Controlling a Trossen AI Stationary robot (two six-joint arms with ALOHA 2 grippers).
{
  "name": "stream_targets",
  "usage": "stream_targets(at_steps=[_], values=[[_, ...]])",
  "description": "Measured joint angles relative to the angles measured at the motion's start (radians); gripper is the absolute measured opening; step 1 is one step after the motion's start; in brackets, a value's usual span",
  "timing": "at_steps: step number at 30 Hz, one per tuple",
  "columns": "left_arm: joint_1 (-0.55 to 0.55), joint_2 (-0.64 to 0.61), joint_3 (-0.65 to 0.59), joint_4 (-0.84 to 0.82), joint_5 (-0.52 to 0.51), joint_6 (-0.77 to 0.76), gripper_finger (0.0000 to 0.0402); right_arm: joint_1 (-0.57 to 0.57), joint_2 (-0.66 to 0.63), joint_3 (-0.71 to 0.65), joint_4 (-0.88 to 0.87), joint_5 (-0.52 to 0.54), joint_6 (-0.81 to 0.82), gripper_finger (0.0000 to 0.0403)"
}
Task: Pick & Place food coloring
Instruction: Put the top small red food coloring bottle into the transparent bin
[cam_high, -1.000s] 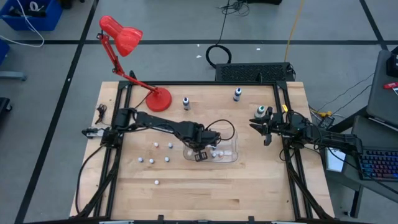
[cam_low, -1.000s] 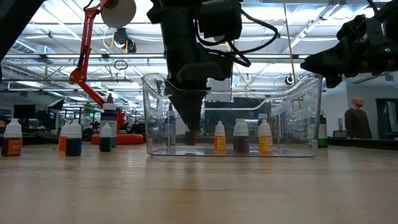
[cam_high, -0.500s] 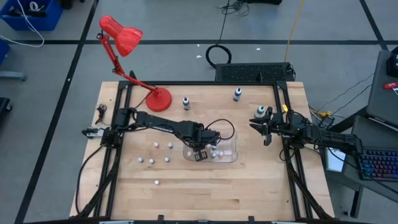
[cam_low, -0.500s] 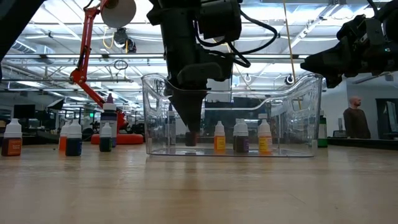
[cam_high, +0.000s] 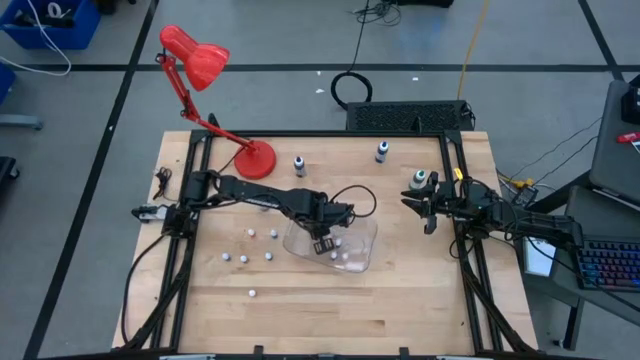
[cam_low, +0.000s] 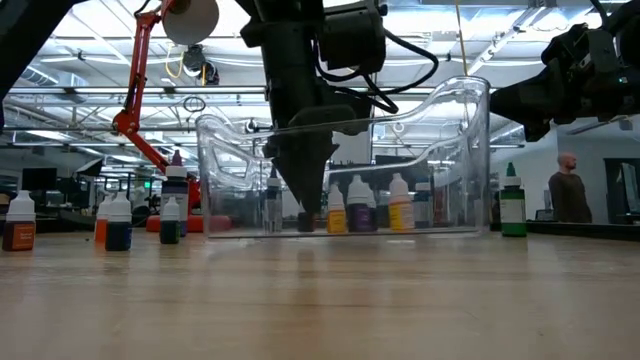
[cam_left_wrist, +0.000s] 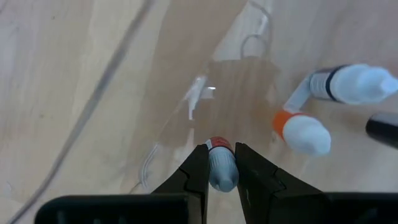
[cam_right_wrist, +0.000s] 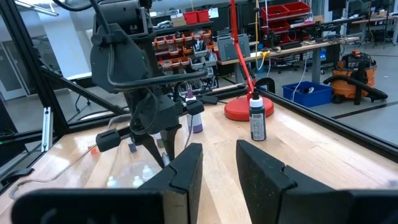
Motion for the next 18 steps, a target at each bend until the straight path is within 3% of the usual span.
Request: stream_targets(at_steps=[18], values=[[-0.019, 0.0, 0.0, -0.003, 0.014, -0.035, 0.0057, 0.0, 0.0, 0.0, 0.0, 0.0, 0.0, 0.0089]])
